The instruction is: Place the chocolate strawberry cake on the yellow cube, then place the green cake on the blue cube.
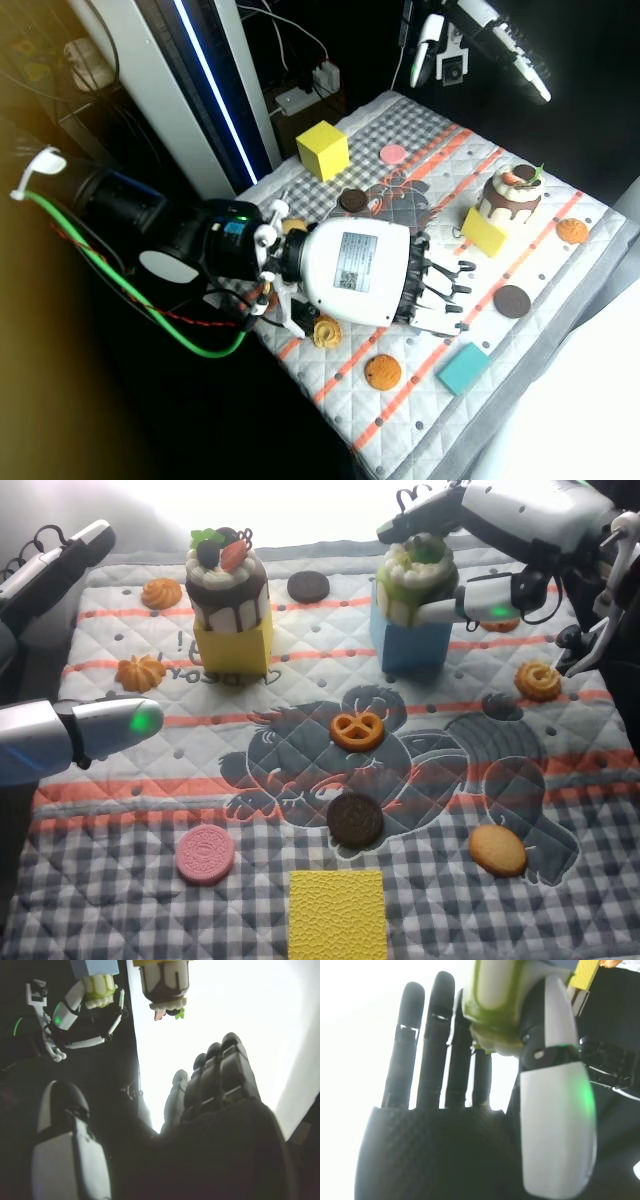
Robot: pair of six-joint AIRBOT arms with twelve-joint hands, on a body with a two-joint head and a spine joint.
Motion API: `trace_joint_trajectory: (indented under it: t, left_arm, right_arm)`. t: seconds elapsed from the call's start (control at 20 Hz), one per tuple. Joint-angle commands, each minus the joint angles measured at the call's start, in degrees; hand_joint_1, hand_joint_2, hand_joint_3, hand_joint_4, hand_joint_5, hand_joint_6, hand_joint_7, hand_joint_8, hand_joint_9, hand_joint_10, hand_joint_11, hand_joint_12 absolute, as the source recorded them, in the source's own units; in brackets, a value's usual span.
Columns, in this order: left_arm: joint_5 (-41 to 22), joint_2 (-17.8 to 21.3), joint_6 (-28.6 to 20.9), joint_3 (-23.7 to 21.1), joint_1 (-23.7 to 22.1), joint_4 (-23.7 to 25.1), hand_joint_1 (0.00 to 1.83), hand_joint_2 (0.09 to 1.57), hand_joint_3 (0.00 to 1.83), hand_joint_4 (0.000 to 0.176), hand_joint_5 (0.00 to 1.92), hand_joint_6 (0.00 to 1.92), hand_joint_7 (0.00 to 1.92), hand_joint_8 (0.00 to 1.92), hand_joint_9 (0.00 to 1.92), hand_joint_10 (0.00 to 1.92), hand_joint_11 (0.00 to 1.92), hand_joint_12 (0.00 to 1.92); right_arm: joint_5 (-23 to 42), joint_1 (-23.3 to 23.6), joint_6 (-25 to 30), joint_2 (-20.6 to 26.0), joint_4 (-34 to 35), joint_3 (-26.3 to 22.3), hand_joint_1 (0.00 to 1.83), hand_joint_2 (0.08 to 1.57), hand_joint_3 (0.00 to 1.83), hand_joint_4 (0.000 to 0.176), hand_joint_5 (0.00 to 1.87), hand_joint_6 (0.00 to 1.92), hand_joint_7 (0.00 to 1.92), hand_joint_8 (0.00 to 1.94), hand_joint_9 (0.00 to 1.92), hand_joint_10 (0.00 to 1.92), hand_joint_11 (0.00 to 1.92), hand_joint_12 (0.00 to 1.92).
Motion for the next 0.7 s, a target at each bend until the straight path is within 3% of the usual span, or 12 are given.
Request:
trace_joint_trajectory:
  t: [0.0,0.05,0.1,0.2,0.25,0.3,0.35,0.4,0.45,0.55,0.6,0.65]
  left_arm:
    - [-7.50,0.20,-0.49,0.20,-0.20,0.70,0.67,0.91,0.00,0.144,0.03,0.01,0.00,0.00,0.00,0.00,0.00,0.00]
    - [-7.53,0.20,-0.50,0.19,-0.15,0.69,0.67,0.92,0.00,0.132,0.03,0.00,0.00,0.00,0.00,0.00,0.00,0.00]
    - [-7.53,0.20,-0.53,0.18,-0.09,0.69,0.67,0.92,0.00,0.132,0.03,0.00,0.00,0.00,0.00,0.00,0.00,0.00]
    - [-7.54,0.20,-0.62,0.17,0.01,0.66,0.68,0.92,0.00,0.123,0.02,0.00,0.00,0.00,0.00,0.00,0.00,0.00]
    - [-7.56,0.20,-0.66,0.17,0.03,0.65,0.67,0.92,0.00,0.127,0.03,0.00,0.00,0.00,0.00,0.00,0.00,0.00]
    - [-7.56,0.20,-0.68,0.16,0.07,0.65,0.66,0.92,0.00,0.142,0.03,0.00,0.00,0.00,0.00,0.00,0.00,0.00]
    - [-7.56,0.20,-0.72,0.15,0.14,0.63,0.66,0.92,0.00,0.142,0.03,0.00,0.00,0.00,0.00,0.00,0.00,0.00]
    - [-7.61,0.19,-0.77,0.14,0.25,0.60,0.66,0.92,0.00,0.126,0.04,0.01,0.00,0.00,0.00,0.00,0.00,0.00]
    - [-7.79,0.18,-0.93,0.14,0.50,0.54,0.65,0.91,0.00,0.120,0.03,0.00,0.00,0.00,0.00,0.00,0.00,0.00]
    - [-8.17,0.21,-1.68,0.15,0.96,0.45,0.66,0.92,0.00,0.122,0.03,0.00,0.00,0.00,0.00,0.00,0.00,0.00]
    - [-8.43,0.22,-2.11,0.17,1.24,0.31,0.68,0.90,0.00,0.149,0.04,0.01,0.00,0.00,0.00,0.00,0.00,0.00]
    - [-8.57,0.23,-2.33,0.18,1.43,0.21,0.67,0.90,0.00,0.153,0.04,0.00,0.00,0.00,0.00,0.00,0.00,0.00]
  right_arm:
    - [4.97,-0.33,-0.29,-0.06,0.50,-0.32,1.02,1.04,0.01,0.035,0.73,0.00,0.65,0.00,0.71,0.00,0.20,1.12]
    - [4.98,-0.61,-0.29,-0.06,0.60,-0.50,0.97,1.03,0.00,0.040,0.67,0.00,0.65,0.00,0.70,0.00,0.25,1.09]
    - [4.99,-0.95,-0.29,-0.05,0.70,-0.62,0.97,1.03,0.00,0.040,0.67,0.00,0.65,0.00,0.70,0.00,0.25,1.09]
    - [5.02,-1.46,-0.29,-0.04,0.90,-0.85,0.79,1.04,0.00,0.055,0.62,0.00,0.64,0.00,0.68,0.00,0.22,1.04]
    - [5.05,-1.60,-0.29,0.01,0.90,-0.96,0.76,1.04,0.00,0.058,0.60,0.00,0.61,0.00,0.66,0.00,0.20,1.02]
    - [5.13,-1.77,-0.29,0.12,0.90,-1.12,0.83,1.03,0.00,0.067,0.59,0.00,0.60,0.00,0.68,0.01,0.23,1.03]
    - [5.27,-1.95,-0.29,0.26,0.91,-1.28,0.86,1.03,0.00,0.064,0.59,0.00,0.61,0.00,0.70,0.02,0.26,1.05]
    - [5.31,-2.05,-0.29,0.41,0.91,-1.37,0.90,1.03,0.00,0.056,0.58,0.00,0.60,0.00,0.70,0.01,0.27,1.06]
    - [5.33,-2.17,-0.29,0.59,0.91,-1.47,0.94,1.03,0.00,0.048,0.58,0.00,0.62,0.01,0.72,0.02,0.29,1.07]
    - [5.35,-2.45,-0.29,1.00,0.91,-1.68,0.97,1.02,0.00,0.071,0.60,0.01,0.61,0.00,0.68,0.00,0.25,1.06]
    - [5.36,-2.61,-0.29,1.21,0.93,-1.83,0.98,1.00,0.00,0.058,0.60,0.00,0.61,0.00,0.67,0.00,0.22,1.10]
    - [5.39,-2.75,-0.29,1.36,0.98,-1.92,0.96,0.99,0.00,0.046,0.60,0.00,0.60,0.00,0.67,0.00,0.21,1.10]
